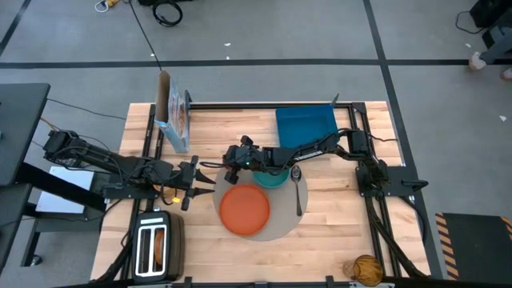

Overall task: Arrange a breakfast setting
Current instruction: Put the apple on top left of the round table mat, then adjust the blue bowl position

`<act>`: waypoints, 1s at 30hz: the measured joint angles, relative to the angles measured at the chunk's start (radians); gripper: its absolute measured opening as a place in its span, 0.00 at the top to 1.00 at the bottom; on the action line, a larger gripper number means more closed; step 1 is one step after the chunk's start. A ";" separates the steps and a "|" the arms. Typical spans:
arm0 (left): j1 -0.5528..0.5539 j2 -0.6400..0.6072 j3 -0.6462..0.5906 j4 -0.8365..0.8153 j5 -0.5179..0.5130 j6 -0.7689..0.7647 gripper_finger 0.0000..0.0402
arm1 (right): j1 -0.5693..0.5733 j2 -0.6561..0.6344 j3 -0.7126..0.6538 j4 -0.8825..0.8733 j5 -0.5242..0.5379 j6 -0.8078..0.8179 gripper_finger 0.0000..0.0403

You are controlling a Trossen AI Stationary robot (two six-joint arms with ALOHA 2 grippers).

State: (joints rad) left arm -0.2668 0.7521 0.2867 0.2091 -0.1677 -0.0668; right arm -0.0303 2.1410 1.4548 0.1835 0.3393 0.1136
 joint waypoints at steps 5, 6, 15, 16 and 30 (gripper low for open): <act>0.000 0.000 0.000 0.000 0.000 0.000 0.67 | 0.001 0.000 -0.014 0.018 0.000 0.005 0.93; 0.000 0.000 0.000 0.000 0.000 0.001 0.67 | 0.001 0.000 -0.017 0.019 0.000 0.007 0.93; 0.000 0.000 0.000 0.000 0.000 0.001 0.67 | 0.006 -0.001 -0.019 0.026 0.000 0.024 0.84; 0.000 0.000 0.000 0.000 0.000 0.001 0.67 | 0.007 -0.001 -0.019 0.025 0.000 0.024 0.83; 0.000 0.000 0.000 -0.006 0.000 0.000 0.67 | 0.037 -0.046 0.030 -0.062 0.029 -0.029 0.65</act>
State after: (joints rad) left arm -0.2672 0.7525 0.2867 0.2028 -0.1677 -0.0666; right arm 0.0063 2.0953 1.4849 0.1216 0.3681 0.0849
